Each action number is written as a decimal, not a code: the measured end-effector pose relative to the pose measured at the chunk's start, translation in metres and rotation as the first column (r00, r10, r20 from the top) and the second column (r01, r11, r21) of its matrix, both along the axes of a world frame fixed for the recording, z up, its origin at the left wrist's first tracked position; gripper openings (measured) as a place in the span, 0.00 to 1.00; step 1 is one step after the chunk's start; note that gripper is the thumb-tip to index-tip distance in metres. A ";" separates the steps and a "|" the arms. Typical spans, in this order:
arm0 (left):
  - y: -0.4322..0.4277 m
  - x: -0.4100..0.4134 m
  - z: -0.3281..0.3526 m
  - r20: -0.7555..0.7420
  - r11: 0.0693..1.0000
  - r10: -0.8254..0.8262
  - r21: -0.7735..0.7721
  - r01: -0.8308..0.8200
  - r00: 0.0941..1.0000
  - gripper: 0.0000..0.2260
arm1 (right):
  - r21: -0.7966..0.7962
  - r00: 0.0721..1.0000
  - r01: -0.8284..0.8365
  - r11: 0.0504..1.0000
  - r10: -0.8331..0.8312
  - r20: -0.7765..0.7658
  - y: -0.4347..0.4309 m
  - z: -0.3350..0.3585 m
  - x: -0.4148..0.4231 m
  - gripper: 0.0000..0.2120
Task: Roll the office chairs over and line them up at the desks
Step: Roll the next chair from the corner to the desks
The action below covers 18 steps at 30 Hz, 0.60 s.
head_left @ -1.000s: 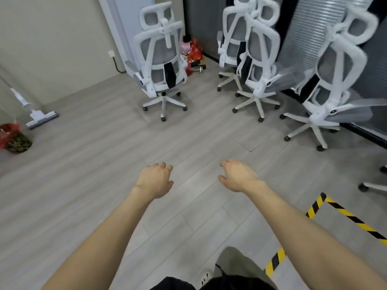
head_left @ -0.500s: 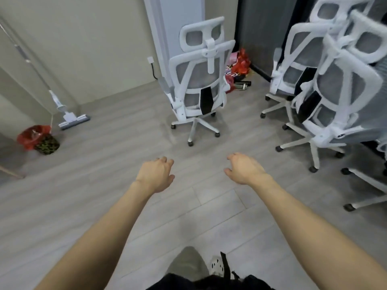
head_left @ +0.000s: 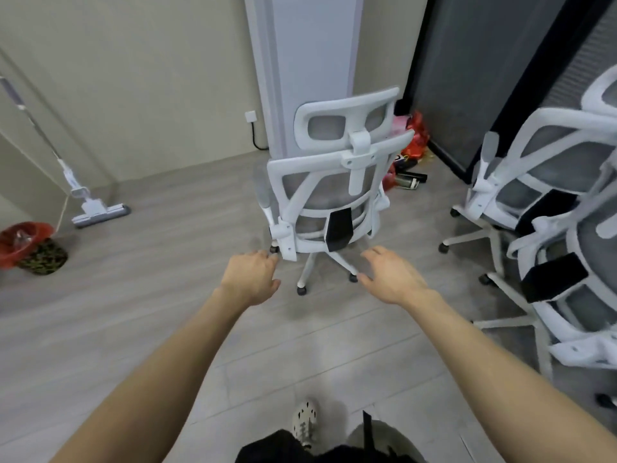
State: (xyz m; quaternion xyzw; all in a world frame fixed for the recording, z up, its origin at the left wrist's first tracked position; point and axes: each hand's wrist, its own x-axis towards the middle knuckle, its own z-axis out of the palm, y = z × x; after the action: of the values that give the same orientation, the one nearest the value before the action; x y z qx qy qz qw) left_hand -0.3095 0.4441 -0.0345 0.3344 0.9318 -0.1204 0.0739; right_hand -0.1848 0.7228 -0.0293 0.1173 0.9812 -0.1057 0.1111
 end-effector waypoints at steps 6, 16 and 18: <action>0.115 -0.101 0.000 -0.143 0.992 -0.048 0.109 0.064 0.989 0.23 | -0.031 0.991 -0.049 0.998 0.044 -0.130 0.107 0.000 -0.130 0.26; 0.265 -0.216 -0.030 -0.215 0.964 0.176 0.234 -0.124 0.961 0.50 | 0.109 0.878 -0.298 0.948 0.317 -0.359 0.240 -0.017 -0.321 0.65; 0.277 -0.226 -0.035 -0.212 0.959 0.230 0.216 -0.184 0.950 0.53 | 0.157 0.870 -0.319 0.935 0.354 -0.343 0.250 -0.031 -0.329 0.66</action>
State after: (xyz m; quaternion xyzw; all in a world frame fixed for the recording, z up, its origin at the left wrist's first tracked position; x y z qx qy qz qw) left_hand -0.5356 0.7213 -0.0691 0.2233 0.9712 -0.0598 -0.0574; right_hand -0.5141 0.9728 -0.0604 -0.0721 0.9938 -0.0577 -0.0626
